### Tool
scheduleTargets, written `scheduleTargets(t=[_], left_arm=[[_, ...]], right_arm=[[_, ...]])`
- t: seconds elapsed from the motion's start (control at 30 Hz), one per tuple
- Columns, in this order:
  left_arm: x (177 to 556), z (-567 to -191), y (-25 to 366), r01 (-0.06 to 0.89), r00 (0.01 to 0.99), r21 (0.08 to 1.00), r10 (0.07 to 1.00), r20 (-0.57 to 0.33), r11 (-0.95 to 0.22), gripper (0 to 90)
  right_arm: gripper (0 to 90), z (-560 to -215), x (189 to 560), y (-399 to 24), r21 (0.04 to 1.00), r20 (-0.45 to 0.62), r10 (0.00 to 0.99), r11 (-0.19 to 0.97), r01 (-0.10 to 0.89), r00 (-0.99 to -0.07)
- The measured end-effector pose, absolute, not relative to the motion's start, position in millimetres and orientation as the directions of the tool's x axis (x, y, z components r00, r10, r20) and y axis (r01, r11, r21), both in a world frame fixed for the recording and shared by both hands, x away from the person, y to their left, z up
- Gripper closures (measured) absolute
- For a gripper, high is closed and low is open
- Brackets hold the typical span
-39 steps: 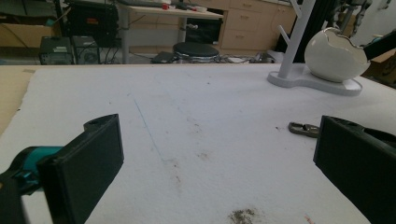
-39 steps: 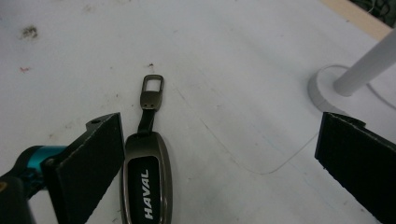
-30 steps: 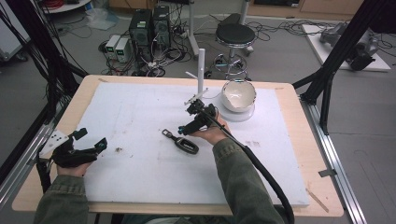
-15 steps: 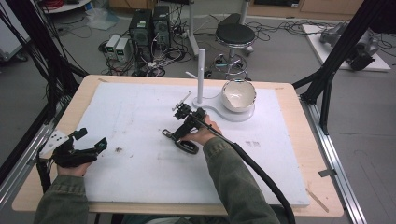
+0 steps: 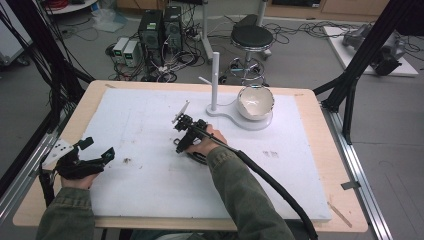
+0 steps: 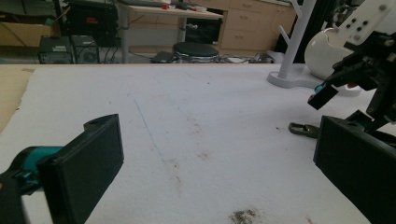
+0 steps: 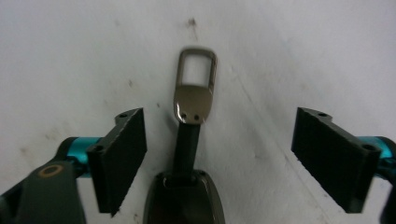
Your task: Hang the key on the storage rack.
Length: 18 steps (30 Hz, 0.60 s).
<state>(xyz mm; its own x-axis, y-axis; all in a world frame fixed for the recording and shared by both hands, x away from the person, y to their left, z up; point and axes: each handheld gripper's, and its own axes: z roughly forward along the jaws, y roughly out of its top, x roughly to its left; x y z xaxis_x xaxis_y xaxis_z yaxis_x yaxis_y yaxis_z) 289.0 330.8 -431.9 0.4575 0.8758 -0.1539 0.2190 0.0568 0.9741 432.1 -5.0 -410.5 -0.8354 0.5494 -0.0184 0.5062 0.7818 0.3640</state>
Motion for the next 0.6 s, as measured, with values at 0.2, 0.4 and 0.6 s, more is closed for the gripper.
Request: scheduleTargets(t=[0.2,0.4,0.6], left_arm=[[290.0,-432.7,330.9,0.223,0.456,0.973,0.876,-0.157,0.058,2.0],[289.8,-432.7,331.3,0.223,0.458,0.973,0.875,-0.155,0.056,2.0],[290.0,-432.9,330.8,0.223,0.456,0.973,0.876,-0.158,0.06,2.0]], right_arm=[[49.7,-408.8,432.6,1.2,0.324,0.015,0.495,0.82,0.472,-0.869],[63.0,-409.2,432.2,3.1,0.298,0.026,0.497,0.825,0.481,-0.868],[71.2,-408.7,431.3,2.9,0.29,0.016,0.499,0.827,0.482,-0.866]])
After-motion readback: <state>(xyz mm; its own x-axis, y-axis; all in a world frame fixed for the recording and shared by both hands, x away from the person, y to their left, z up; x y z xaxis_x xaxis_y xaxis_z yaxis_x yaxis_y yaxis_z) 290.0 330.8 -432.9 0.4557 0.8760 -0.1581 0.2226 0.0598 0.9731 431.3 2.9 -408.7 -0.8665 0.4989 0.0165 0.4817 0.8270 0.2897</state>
